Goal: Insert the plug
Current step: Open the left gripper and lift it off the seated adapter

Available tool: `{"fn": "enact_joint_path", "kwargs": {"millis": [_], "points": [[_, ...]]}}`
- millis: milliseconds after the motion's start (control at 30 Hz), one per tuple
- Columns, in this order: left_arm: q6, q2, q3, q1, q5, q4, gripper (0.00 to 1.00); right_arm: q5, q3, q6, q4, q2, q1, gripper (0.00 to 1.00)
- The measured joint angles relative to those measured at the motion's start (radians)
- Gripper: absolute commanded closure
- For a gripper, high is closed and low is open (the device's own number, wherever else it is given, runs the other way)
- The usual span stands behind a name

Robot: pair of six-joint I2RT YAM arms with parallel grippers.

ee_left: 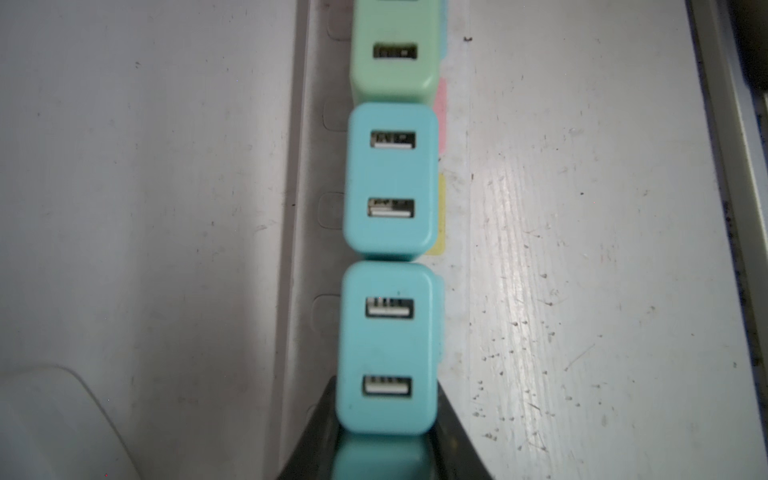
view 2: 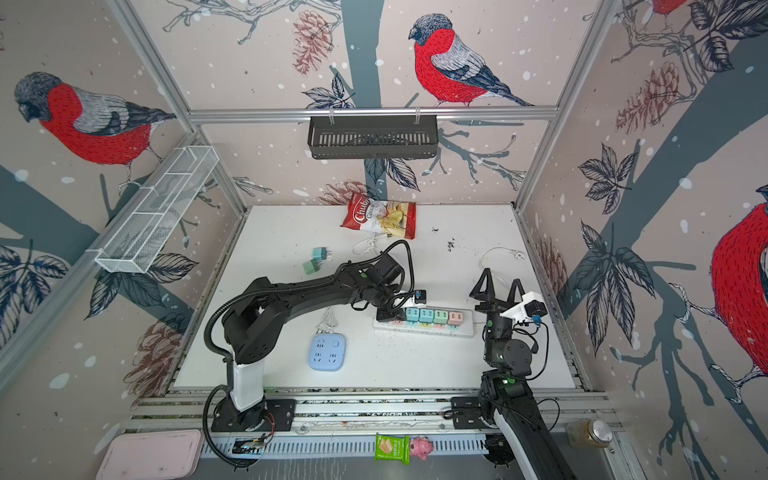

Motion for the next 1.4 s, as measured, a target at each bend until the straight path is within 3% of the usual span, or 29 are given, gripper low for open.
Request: {"fn": "enact_joint_path", "kwargs": {"millis": [67, 100, 133, 433, 567, 667, 800, 933, 1033, 1100, 1200, 1300, 1400], "points": [[0.001, -0.003, -0.003, 0.0, 0.0, 0.003, 0.65, 0.002, 0.0, 0.01, 0.0, 0.002, -0.006, 0.0], [0.002, -0.01, -0.011, 0.0, -0.002, 0.01, 0.39, 0.003, 0.0, 0.022, -0.001, 0.002, -0.01, 0.0], [0.005, -0.016, -0.017, 0.0, -0.003, 0.014, 0.03, 0.005, 0.0, 0.021, -0.001, 0.003, -0.013, 0.0], [-0.023, -0.211, -0.039, -0.002, -0.032, 0.015, 0.01, 0.005, 0.0, 0.026, -0.015, 0.01, -0.025, 0.0], [-0.157, -0.399, -0.09, 0.002, -0.077, 0.118, 0.01, 0.002, 0.026, 0.038, -0.144, 0.074, -0.025, 0.0], [-0.325, -0.57, -0.232, 0.011, -0.158, 0.283, 0.02, -0.01, 0.167, 0.087, -0.285, 0.176, -0.022, 0.0], [-0.556, -0.803, -0.539, 0.04, -0.224, 0.558, 0.02, -0.047, 0.334, 0.183, -0.391, 0.335, 0.002, 0.0], [-0.762, -1.0, -0.817, 0.09, -0.304, 0.796, 0.02, -0.168, 0.475, 0.255, -0.539, 0.481, 0.014, 0.0], [-0.872, -1.078, -0.962, 0.119, -0.475, 0.923, 0.02, -0.315, 0.532, 0.243, -0.58, 0.554, 0.021, 0.0], [-0.96, -1.086, -1.014, 0.123, -0.673, 0.956, 0.02, -0.443, 0.525, 0.225, -0.565, 0.584, 0.025, 0.0], [-1.136, -1.055, -0.991, 0.133, -0.986, 0.866, 0.02, -0.593, 0.476, 0.231, -0.522, 0.64, 0.042, 0.0], [-1.132, -1.028, -0.98, 0.133, -1.136, 0.874, 0.03, -0.603, 0.548, 0.222, -0.57, 0.726, 0.139, 0.0], [-1.145, -1.047, -1.051, 0.14, -1.232, 0.928, 0.02, -0.508, 0.698, 0.173, -0.609, 0.839, 0.259, 0.04]]}}
